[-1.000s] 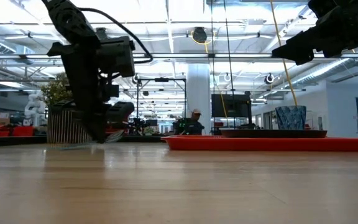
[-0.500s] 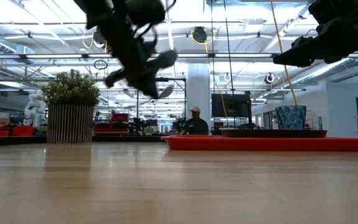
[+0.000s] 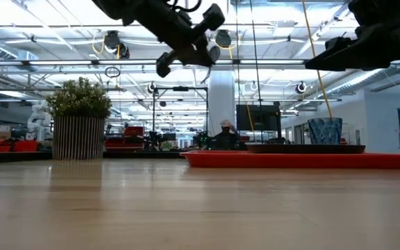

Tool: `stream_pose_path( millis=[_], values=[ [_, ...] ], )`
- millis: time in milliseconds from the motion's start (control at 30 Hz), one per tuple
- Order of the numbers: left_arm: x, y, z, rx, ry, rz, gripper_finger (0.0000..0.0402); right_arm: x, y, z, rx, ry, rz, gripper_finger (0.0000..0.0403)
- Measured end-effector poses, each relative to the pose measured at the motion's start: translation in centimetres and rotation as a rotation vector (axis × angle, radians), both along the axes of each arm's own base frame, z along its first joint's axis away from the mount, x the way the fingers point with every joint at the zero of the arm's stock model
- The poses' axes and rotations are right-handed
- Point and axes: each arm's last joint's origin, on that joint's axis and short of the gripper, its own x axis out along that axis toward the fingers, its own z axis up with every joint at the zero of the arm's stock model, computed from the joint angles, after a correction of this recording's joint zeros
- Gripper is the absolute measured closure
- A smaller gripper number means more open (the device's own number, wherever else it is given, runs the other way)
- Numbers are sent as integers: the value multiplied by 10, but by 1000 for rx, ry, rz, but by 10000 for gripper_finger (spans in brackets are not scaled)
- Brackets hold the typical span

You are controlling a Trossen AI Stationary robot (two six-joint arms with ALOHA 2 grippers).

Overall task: Pick and place plate/cup/fork/spoon on tray
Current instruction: Put the blue spoon to the left of the black plate on the red tray

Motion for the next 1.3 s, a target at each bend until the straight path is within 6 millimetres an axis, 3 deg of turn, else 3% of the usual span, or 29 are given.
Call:
stream_pose_path(
  millis=[233,500,933,1300],
  values=[
    [48,3,9,19,130,19,393,0,0,0,-47,-2,12,172],
    [90,16,-14,-10,235,120,393,-4,-1,-10,-66,108,12,172],
    [100,49,-92,-212,311,215,394,-4,-1,-12,-22,129,-4,172],
    [95,61,-107,-308,364,202,386,-4,-1,-12,-23,129,-3,172]
  ],
)
